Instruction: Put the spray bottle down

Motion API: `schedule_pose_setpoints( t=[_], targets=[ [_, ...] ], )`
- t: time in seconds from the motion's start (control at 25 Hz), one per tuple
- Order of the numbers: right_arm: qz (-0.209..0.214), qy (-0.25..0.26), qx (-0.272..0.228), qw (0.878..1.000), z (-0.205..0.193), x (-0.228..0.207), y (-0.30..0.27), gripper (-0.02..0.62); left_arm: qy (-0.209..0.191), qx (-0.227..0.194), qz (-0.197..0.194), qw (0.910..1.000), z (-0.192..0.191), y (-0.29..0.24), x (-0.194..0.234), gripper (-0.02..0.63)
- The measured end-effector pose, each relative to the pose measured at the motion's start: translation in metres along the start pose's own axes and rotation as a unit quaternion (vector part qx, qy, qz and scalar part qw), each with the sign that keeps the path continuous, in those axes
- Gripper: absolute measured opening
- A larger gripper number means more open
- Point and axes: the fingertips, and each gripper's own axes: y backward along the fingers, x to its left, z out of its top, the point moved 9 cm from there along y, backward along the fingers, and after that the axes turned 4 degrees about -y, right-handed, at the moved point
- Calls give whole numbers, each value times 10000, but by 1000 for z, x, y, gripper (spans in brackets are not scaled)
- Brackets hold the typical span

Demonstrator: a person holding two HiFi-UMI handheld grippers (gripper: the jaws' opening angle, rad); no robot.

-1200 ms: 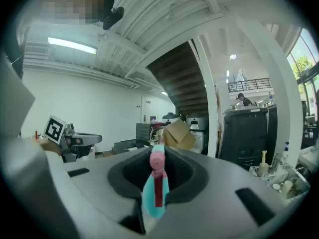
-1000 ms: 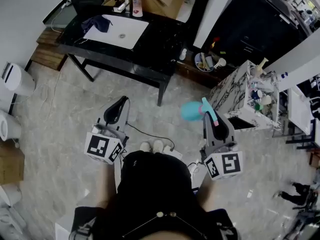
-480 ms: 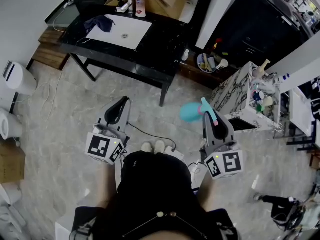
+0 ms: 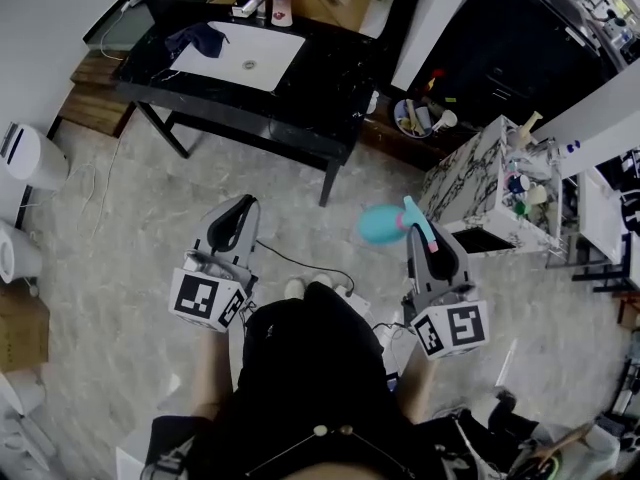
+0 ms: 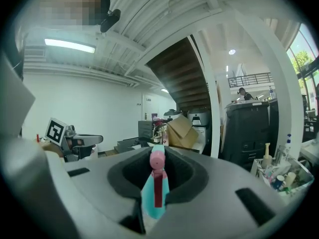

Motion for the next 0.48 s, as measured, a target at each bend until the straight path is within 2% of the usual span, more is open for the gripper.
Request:
schedule_pose_setpoints(
  t=[0.32,0.48],
  targets=[
    [-143,-52,28,9999,-4,-1,-5,67,-181,142,-193,9995,-6,-5,1,25],
    [-114,4,61,9999,-4,-5,-21,67,-71,213,-137,9997,-13,-14,8,25]
  ],
)
